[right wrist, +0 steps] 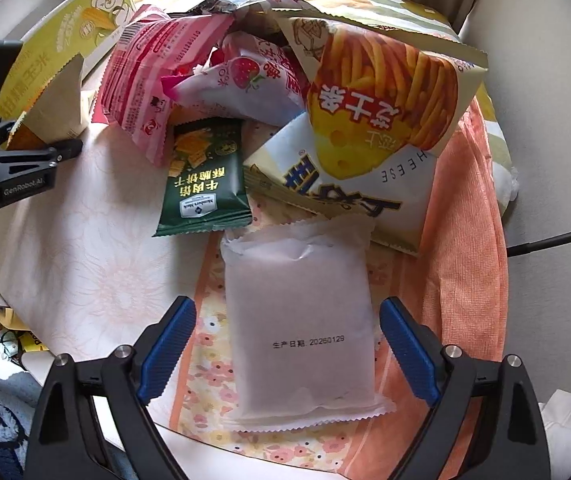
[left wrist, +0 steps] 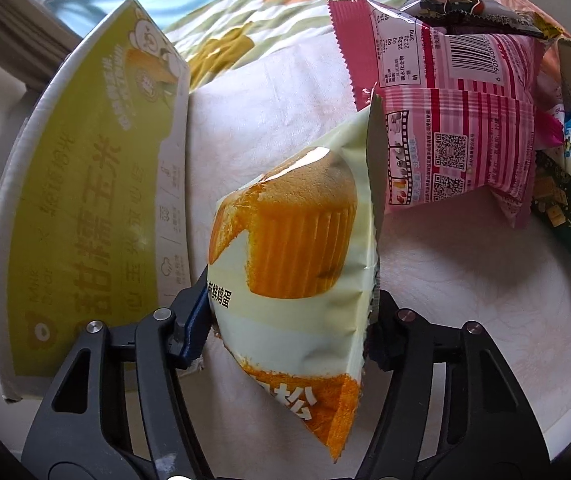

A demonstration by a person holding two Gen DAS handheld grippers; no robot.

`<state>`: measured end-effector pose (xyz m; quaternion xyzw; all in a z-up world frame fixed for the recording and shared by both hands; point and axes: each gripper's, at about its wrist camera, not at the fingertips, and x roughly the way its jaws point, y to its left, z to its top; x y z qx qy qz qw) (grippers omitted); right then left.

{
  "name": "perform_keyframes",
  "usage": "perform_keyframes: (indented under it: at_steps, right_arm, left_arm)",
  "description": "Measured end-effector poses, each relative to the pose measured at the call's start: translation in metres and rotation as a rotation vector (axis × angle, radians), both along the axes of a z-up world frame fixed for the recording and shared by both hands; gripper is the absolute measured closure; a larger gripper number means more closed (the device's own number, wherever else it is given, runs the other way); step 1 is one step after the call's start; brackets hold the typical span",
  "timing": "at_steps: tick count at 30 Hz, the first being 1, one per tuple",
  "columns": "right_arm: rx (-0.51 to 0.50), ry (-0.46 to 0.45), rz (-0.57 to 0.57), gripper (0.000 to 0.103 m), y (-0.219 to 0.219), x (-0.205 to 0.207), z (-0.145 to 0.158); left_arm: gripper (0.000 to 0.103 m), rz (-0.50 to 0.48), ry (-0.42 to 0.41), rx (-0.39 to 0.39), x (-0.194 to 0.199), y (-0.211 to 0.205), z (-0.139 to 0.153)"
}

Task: Organize snacks
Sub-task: 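Grasp the orange cake packet with the left gripper while the right grasps the white packet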

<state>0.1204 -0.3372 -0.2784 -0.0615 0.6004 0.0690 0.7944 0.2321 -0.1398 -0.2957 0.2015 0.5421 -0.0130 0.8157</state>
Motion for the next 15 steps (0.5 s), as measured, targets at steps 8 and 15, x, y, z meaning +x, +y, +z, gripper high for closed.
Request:
perform_keyframes:
  at_steps: [8,15]
  right_arm:
    - [-0.033,0.000,-0.001,0.020,-0.001,-0.002,-0.008]
    - [-0.041,0.005,0.011,0.039,-0.002,-0.008,-0.021]
  left_arm:
    - [0.047,-0.029,0.017,-0.060,-0.010,-0.006,0.006]
    - [0.047,-0.045,0.025,-0.090,-0.021,-0.009,0.014]
